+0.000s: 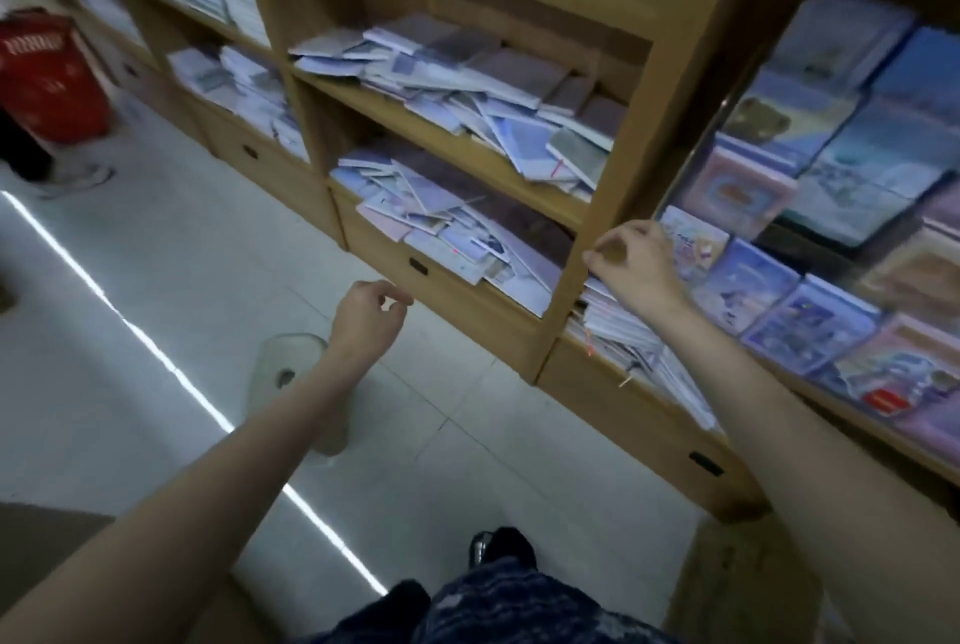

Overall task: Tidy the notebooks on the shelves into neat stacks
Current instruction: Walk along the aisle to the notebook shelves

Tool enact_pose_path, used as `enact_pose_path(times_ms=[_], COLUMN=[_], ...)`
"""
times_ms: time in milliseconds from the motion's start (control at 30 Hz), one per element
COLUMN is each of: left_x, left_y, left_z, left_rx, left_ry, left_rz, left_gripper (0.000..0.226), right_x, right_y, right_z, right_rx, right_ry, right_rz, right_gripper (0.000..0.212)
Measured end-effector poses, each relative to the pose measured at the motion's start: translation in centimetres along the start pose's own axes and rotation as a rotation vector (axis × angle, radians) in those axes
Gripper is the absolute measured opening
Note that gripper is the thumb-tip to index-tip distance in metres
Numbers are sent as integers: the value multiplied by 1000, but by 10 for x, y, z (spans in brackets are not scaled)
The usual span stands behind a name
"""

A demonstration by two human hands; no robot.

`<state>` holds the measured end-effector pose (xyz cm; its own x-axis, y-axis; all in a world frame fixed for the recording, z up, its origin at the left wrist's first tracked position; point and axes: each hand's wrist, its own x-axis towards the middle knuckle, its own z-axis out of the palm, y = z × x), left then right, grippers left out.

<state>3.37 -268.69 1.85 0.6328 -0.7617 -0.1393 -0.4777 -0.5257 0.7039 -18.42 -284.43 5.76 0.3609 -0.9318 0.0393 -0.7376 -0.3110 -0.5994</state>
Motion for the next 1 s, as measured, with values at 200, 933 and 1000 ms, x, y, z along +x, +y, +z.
enact_pose_path(times_ms=[200, 933, 1000], left_x=[96, 486, 512], left_y=[-39, -109, -109], left_z=[-63, -190, -199], left_rx=[-11, 145, 157], left_ry=[115, 13, 11], left_rz=[-133, 29, 35], left_gripper=[24, 23, 23], right_x=[112, 389, 409], right_y=[-76, -247, -261], right_z=[83, 285, 291], right_rx=[9, 120, 116], right_ry=[-186, -271, -278], right_rz=[-121, 28, 19], right_gripper=[22, 18, 19])
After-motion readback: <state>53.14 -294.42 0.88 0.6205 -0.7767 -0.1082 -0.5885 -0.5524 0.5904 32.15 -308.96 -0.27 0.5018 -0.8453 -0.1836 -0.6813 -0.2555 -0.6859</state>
